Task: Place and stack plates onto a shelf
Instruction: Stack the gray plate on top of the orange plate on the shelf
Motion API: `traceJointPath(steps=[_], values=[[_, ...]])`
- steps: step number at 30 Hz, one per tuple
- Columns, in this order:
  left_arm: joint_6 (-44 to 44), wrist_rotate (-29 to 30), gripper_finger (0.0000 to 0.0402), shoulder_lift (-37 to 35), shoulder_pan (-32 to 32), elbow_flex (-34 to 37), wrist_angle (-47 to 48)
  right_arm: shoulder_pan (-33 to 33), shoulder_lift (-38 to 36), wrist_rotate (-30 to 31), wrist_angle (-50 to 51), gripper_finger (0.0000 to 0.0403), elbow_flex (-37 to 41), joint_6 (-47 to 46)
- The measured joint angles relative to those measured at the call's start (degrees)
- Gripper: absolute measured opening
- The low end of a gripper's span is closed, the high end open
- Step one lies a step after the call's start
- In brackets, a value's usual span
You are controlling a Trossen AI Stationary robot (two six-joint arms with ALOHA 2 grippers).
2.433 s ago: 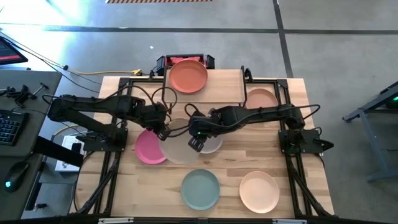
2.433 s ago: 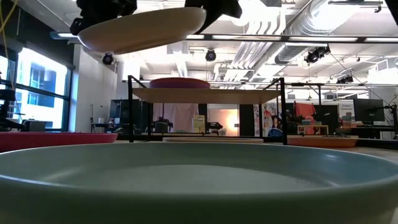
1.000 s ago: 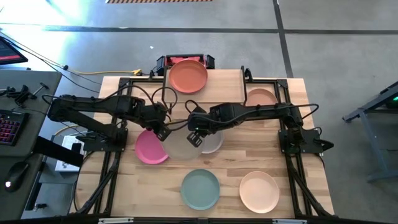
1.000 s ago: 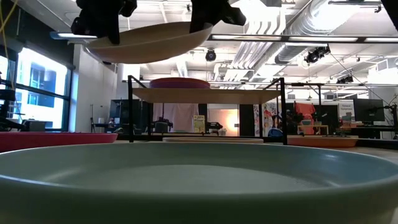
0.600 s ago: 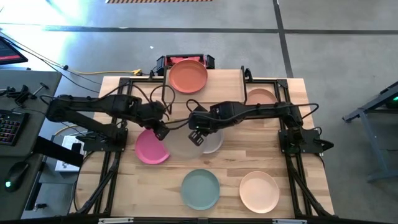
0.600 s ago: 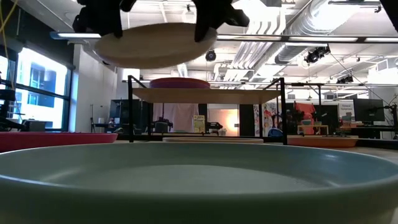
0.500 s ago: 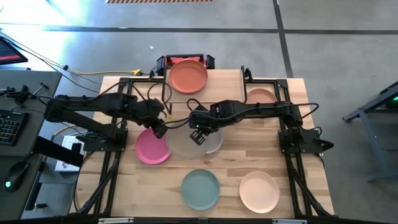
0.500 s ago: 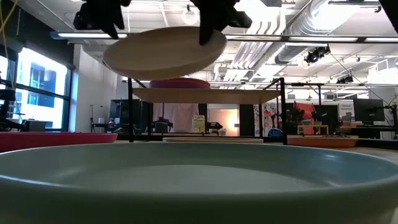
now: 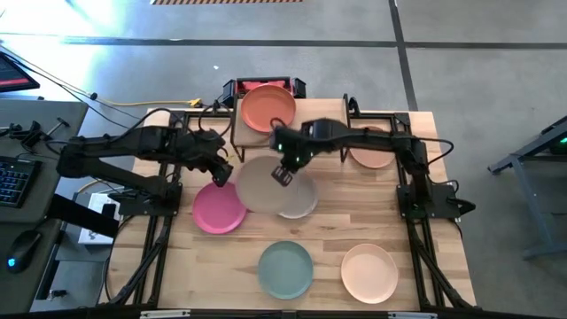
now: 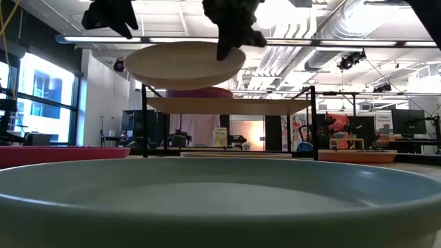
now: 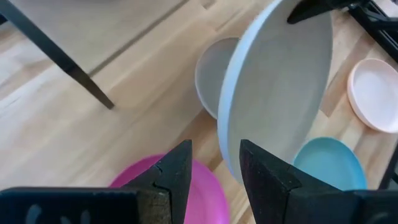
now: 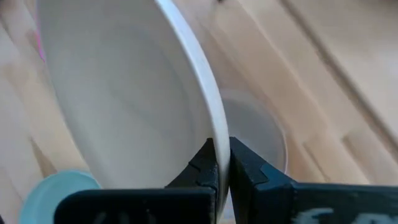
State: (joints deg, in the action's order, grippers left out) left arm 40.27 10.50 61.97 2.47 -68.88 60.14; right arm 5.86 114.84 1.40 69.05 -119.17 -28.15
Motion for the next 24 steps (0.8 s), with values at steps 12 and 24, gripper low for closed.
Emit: traceJointPath(steps=[12,24], values=[[-1.51,0.03,0.0124,0.03,4.06,0.00,-0.09,17.06,-2.45,-15.58,-7.98,0.0000,-2.12,13.76],[-1.40,0.39,0.0124,0.05,7.70,0.00,-0.19,34.53,-2.57,-18.63,-23.92,0.0000,-8.27,15.23]])
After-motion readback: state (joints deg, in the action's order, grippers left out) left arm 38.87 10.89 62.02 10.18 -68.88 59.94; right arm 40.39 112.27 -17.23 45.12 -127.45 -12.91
